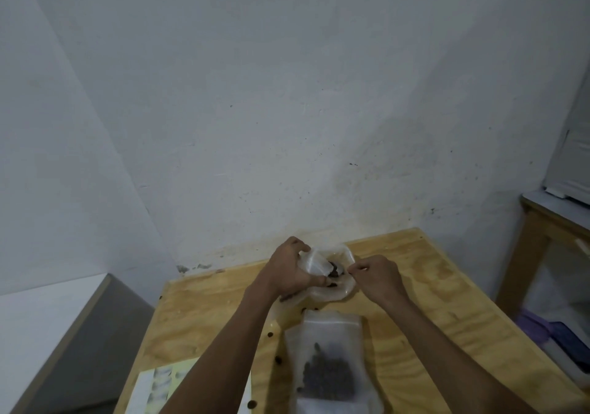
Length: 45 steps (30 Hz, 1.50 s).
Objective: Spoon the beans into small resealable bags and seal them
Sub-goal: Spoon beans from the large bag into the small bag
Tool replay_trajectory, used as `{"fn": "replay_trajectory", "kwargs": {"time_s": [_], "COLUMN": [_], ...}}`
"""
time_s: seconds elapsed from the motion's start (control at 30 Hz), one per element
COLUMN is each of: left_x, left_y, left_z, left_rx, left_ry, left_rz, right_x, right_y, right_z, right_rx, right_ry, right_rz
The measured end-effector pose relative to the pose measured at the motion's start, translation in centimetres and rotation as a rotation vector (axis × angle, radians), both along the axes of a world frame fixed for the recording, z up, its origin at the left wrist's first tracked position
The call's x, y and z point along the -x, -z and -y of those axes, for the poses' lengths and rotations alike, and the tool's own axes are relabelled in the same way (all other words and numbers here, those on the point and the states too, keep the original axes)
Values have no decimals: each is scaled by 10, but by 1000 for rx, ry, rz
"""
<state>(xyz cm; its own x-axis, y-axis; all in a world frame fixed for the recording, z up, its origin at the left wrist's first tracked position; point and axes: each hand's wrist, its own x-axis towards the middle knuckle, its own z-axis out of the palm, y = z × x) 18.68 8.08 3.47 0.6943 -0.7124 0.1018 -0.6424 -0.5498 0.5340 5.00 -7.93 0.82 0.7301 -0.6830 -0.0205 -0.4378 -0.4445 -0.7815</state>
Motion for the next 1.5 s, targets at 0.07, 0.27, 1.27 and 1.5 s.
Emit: {"fn": "replay_trajectory", "kwargs": {"time_s": [0.07,0.27,1.27,1.5], "left_x": [0,-1,2,3], "left_y": [4,8,4,-11], "left_z": [-6,-16,2,23], "left_rx": [23,46,117,205], "left_ry": [-29,-53,-20,-36], "left_rz": [-19,-49,-308,-308], "right_x": [1,6,7,10], "right_y": [-4,-5,-1,3], "right_z": [-1,0,-29,-15], "right_rx": [5,-150,499,194], "right_ry": [-39,-32,-31,-57], "right_rz": [-11,77,-229,-110]}}
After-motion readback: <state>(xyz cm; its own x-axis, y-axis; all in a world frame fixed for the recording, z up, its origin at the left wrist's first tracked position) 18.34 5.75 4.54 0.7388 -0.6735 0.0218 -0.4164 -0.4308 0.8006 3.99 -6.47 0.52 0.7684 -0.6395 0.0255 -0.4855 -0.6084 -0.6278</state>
